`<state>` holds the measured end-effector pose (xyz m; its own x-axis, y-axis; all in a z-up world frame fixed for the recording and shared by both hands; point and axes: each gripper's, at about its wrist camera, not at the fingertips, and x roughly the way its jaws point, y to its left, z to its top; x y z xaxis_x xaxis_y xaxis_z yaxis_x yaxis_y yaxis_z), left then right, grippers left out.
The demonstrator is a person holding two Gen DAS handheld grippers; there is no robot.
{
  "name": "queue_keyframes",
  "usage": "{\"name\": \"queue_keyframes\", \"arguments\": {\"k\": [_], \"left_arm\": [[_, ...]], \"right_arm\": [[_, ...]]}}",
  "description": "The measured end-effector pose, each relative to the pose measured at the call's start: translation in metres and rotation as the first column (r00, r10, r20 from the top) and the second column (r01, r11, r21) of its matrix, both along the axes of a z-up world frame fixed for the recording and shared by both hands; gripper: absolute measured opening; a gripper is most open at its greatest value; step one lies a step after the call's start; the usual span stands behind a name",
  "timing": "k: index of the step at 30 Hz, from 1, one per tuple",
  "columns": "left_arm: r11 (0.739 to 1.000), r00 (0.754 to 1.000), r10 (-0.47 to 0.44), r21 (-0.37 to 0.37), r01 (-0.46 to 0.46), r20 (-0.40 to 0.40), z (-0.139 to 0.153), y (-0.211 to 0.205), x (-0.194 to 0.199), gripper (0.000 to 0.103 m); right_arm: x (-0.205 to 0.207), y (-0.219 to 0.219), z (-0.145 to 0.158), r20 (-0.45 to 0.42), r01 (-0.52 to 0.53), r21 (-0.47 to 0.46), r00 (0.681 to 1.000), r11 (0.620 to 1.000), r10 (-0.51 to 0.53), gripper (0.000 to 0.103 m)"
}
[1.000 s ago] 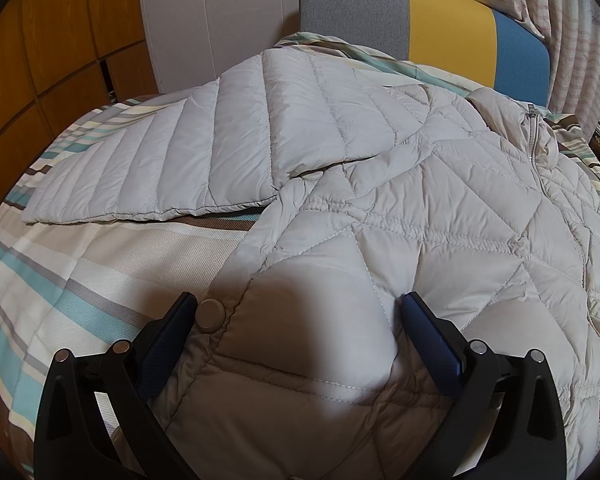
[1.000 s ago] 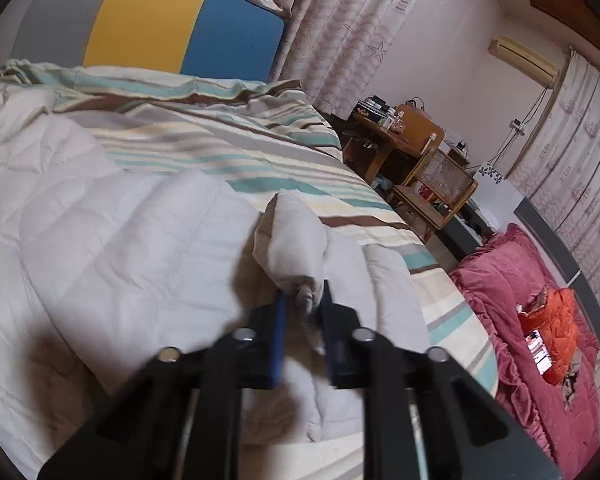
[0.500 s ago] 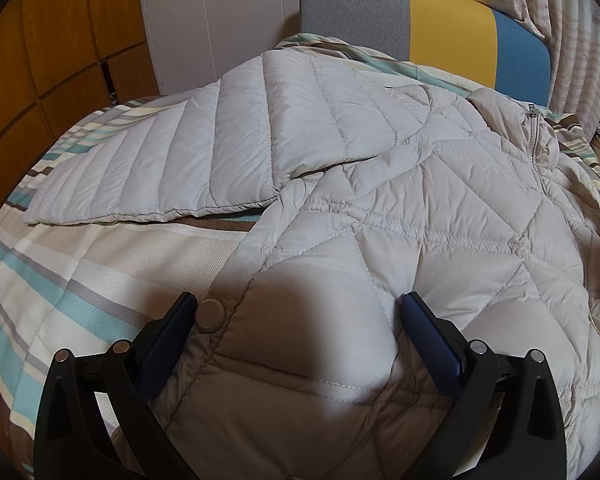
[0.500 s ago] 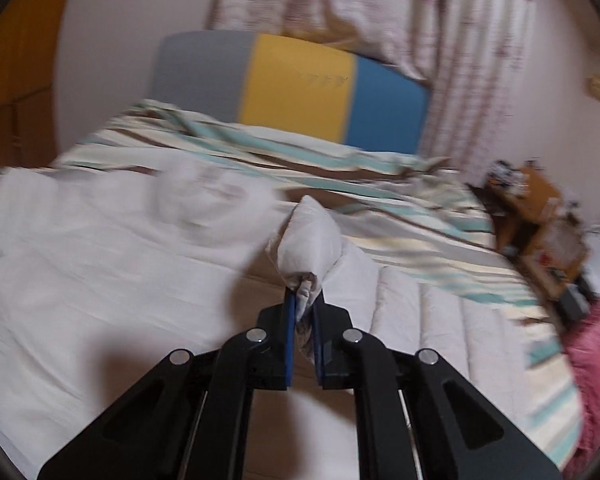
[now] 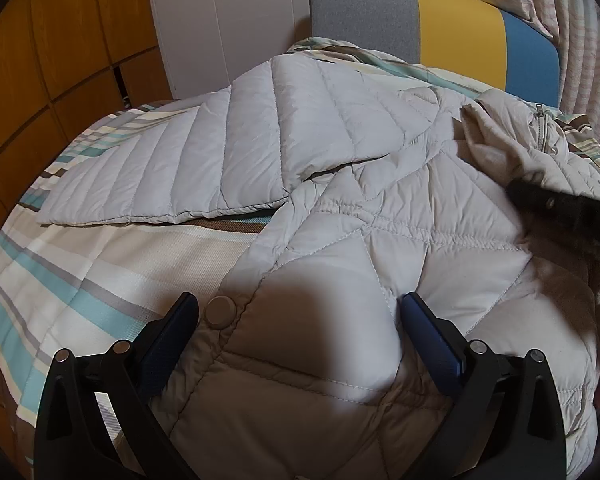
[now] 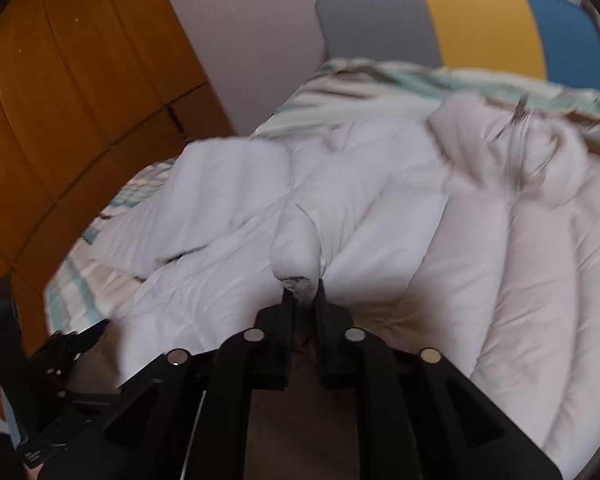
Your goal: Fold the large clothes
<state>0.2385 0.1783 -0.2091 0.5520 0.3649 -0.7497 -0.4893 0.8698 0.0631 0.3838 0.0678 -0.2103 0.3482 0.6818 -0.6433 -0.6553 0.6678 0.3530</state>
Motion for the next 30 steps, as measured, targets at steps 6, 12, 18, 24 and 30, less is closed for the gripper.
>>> {"name": "queue_keyframes", "arguments": {"k": [6, 12, 18, 24, 30], "left_arm": [[1.0, 1.0, -0.002, -0.001, 0.002, -0.012, 0.001, -0.001, 0.0, 0.1], [0.999, 0.999, -0.019, 0.052, 0.017, 0.044, 0.043, -0.021, 0.001, 0.1], [0.983, 0.974, -0.179, 0.073, 0.17, 0.141, 0.089, -0.08, 0.045, 0.1], [0.941, 0.944, -0.319, 0.141, 0.306, 0.083, 0.07, -0.137, 0.128, 0.1], [0.95, 0.962, -0.274, 0.158, 0.27, 0.005, 0.032, -0.131, 0.154, 0.1]], "right_arm": [[-0.009, -0.028, 0.017, -0.047, 0.026, 0.077, 0.999, 0.997, -0.022, 0.069], [-0.056, -0.092, 0.066, 0.152, 0.139, 0.105, 0.976, 0.985, -0.154, 0.073], [-0.056, -0.186, 0.077, 0.217, 0.493, 0.101, 0.836, 0.864, -0.503, 0.058], [-0.031, -0.272, 0.063, 0.118, 0.725, 0.076, 0.675, 0.684, -0.728, 0.036], [-0.002, -0.289, 0.048, 0.052, 0.729, 0.04, 0.682, 0.684, -0.73, 0.029]]}}
